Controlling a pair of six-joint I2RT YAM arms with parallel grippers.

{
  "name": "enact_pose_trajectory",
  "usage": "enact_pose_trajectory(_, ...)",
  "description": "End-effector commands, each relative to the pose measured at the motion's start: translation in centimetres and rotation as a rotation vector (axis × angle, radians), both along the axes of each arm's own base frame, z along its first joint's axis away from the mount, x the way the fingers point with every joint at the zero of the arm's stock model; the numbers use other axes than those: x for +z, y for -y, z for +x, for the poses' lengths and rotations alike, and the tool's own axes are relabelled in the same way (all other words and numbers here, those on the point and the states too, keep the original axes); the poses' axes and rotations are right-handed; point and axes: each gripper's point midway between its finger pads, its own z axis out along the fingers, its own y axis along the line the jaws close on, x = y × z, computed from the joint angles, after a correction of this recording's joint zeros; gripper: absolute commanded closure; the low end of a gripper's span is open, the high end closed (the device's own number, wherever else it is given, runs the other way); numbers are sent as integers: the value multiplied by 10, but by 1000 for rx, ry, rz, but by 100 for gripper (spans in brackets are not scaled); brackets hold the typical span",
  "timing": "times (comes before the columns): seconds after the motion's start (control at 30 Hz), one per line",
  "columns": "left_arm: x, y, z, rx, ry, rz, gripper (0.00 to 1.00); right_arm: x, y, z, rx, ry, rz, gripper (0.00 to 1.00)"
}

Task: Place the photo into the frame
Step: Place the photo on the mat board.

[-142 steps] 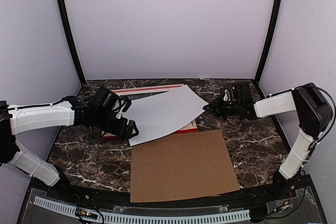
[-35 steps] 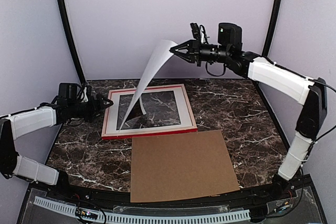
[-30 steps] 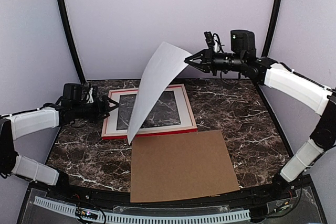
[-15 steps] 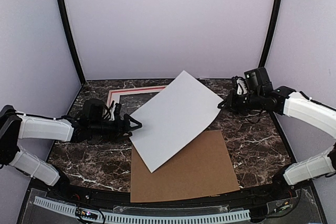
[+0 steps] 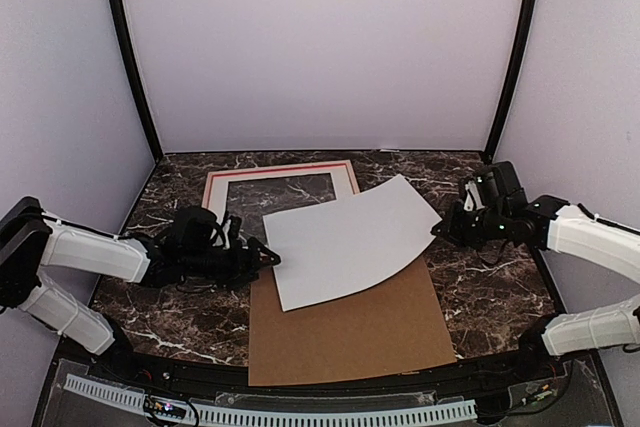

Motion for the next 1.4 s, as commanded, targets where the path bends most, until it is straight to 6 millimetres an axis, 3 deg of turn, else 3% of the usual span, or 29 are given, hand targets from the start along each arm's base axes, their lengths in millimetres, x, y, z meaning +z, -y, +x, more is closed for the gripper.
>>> enact_pose_trajectory(0.0, 2, 3, 0, -10, 14, -8, 12, 0, -3, 5, -30, 23, 57, 100)
enact_pose_trajectory(0.33, -26, 17, 6, -46, -49, 12, 17, -8, -4, 1, -27, 13, 73, 100)
enact_pose_trajectory(0.63, -28, 28, 10, -61, -44, -50, 28, -13, -5, -2, -23, 7, 85, 100)
enact_pose_trajectory(1.07, -2, 31, 21, -54, 70, -143, 70, -30, -3, -7, -18, -20, 69, 100)
enact_pose_trajectory(1.23, 4, 25, 28, -61, 100, -127, 93, -29, -6, -7, 6, -15, 66, 100)
enact_pose_trajectory(1.37, 14, 17, 36, -69, 140, -96, 100, -23, -10, -5, 33, 7, 69, 100)
